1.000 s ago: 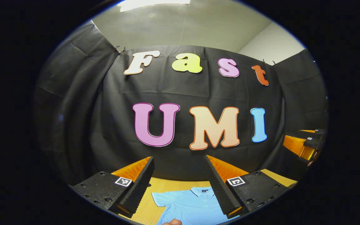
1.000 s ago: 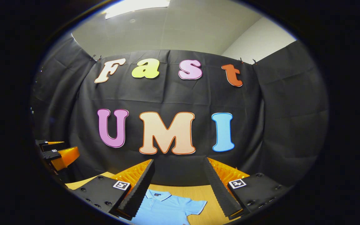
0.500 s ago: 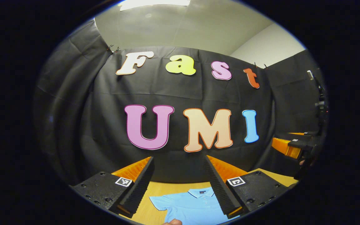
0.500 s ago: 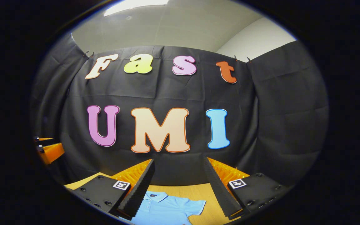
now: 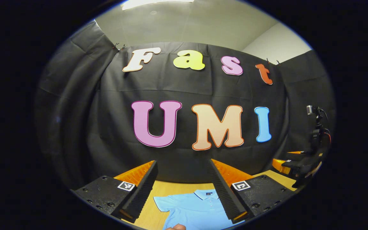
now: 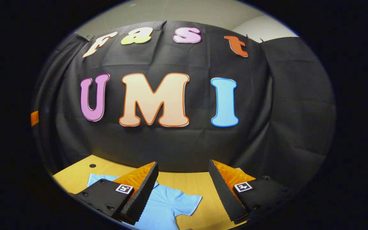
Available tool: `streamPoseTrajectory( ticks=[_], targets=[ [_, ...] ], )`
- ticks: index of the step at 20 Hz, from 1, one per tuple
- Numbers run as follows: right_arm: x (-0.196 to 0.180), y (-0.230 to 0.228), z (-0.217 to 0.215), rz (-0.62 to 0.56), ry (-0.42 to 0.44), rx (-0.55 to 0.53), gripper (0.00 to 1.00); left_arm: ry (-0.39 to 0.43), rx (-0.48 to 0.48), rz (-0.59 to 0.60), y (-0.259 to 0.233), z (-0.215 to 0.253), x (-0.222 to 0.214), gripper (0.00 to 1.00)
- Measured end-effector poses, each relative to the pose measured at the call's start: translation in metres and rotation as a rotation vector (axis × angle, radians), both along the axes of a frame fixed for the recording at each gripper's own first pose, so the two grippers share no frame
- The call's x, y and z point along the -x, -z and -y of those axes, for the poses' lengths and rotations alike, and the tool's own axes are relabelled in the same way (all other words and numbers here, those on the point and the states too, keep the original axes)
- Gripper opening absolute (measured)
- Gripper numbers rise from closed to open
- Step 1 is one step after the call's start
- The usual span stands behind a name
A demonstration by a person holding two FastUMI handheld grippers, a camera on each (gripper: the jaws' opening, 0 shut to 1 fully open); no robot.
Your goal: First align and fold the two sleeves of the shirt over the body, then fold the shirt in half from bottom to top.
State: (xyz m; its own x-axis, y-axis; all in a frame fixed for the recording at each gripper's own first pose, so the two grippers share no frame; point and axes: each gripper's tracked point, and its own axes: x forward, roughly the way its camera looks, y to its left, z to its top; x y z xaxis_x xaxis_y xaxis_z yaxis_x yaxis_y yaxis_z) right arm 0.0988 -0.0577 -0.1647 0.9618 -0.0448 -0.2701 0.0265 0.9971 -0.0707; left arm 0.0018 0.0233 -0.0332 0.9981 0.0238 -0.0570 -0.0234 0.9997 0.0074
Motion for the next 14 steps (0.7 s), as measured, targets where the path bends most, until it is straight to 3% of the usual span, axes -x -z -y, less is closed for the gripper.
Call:
streamPoseTrajectory(
  ticks=[4,9,14],
  targets=[
    [-0.018,0.056,0.018,-0.079,-0.021,0.024,0.99,-0.051,-0.002,-0.044,0.011,0.003,0.006,0.94],
    [-0.028,0.129,0.024,-0.218,-0.074,-0.026,0.99,-0.136,-0.018,-0.077,0.019,-0.001,0.013,0.94],
    [-0.036,0.178,0.036,-0.279,-0.100,0.035,1.00,-0.195,-0.037,-0.094,0.027,-0.002,0.023,0.95]
  ],
)
